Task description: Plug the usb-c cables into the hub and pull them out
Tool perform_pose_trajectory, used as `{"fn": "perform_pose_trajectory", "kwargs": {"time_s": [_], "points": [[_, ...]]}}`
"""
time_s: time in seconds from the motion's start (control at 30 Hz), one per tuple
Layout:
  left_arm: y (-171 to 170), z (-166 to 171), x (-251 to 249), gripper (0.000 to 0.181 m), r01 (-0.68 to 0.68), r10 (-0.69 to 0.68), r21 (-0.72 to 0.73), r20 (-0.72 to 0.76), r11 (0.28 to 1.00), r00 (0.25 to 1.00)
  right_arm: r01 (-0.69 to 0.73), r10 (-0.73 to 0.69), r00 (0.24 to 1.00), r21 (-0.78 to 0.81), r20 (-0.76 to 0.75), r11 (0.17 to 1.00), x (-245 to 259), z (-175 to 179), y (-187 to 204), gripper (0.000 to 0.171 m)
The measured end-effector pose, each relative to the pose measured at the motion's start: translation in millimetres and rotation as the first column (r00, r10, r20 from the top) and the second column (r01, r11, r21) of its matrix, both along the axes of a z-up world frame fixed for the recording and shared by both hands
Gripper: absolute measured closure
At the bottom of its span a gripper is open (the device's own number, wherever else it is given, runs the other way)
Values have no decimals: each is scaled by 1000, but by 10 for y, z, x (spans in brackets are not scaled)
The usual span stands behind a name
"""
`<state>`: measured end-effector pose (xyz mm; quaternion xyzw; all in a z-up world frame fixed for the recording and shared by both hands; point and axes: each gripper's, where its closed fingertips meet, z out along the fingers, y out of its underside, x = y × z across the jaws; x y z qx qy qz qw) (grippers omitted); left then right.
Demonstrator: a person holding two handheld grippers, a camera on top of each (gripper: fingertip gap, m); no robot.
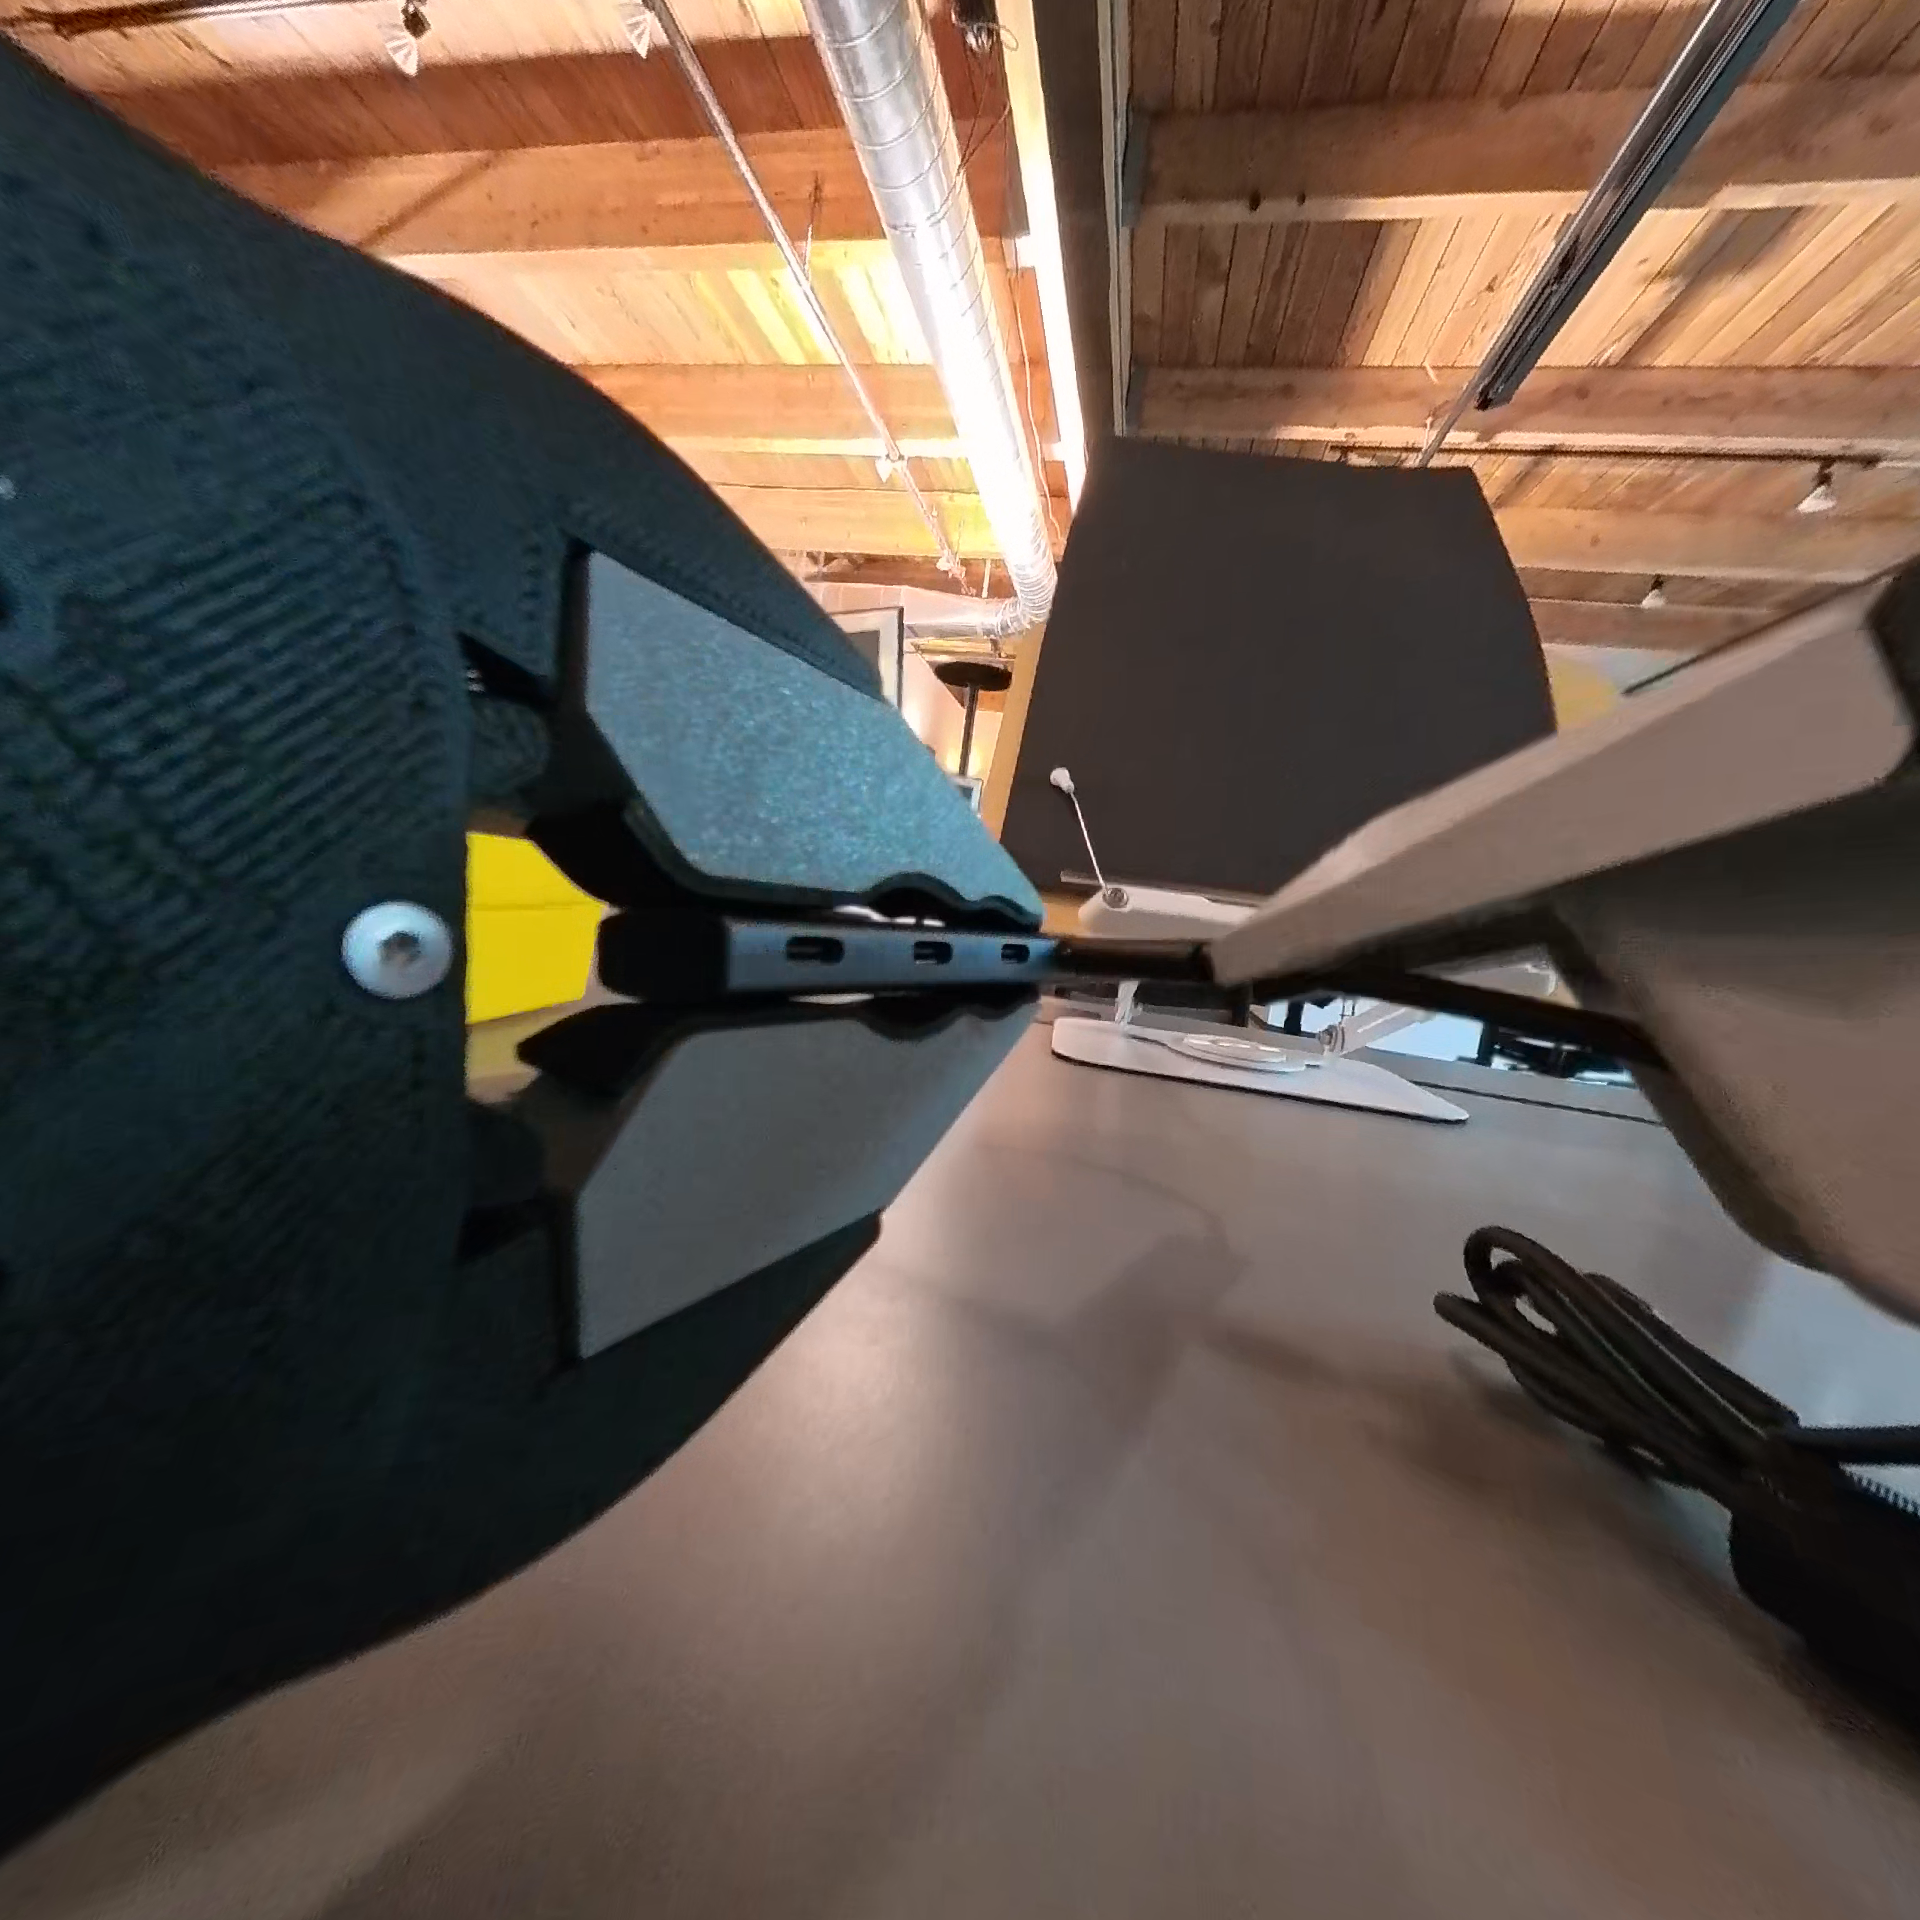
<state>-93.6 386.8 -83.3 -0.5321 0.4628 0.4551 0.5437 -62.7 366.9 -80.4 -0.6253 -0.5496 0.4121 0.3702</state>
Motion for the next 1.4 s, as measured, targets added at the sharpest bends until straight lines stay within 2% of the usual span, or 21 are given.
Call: {"fn": "perform_pose_trajectory", "kwargs": {"time_s": [0.2,0.33,0.5,0.67,0.93,1.03,1.13,1.23,1.4], "points": [[-16,25,32,174,18,-18,23,-15,1000,1000,29,-32,999,158,21,987,-13,-14,21,169],[-32,-49,43,174,24,-24,-31,-15,999,1000,22,-33,998,203,52,979,-12,-58,1,170],[-47,-102,62,174,16,-17,-68,-11,998,1000,7,-22,996,168,89,986,5,-121,-17,170],[-27,-164,28,175,-27,24,-94,-34,995,999,42,-70,990,226,119,973,-25,-203,20,170],[-12,-239,32,175,-47,38,-118,-75,992,996,27,-55,989,200,139,980,-25,-278,32,170],[5,-229,26,174,-38,33,-121,-46,992,998,30,-55,989,183,134,983,-25,-259,43,170],[62,-248,48,174,6,4,-173,60,985,998,49,-79,987,212,138,976,-4,-223,87,170],[70,-162,67,173,46,-24,-155,139,987,990,47,-77,990,229,122,972,8,-127,75,169],[48,-77,105,174,40,-39,-44,24,998,999,38,-63,991,206,118,978,4,-88,34,152]]}}
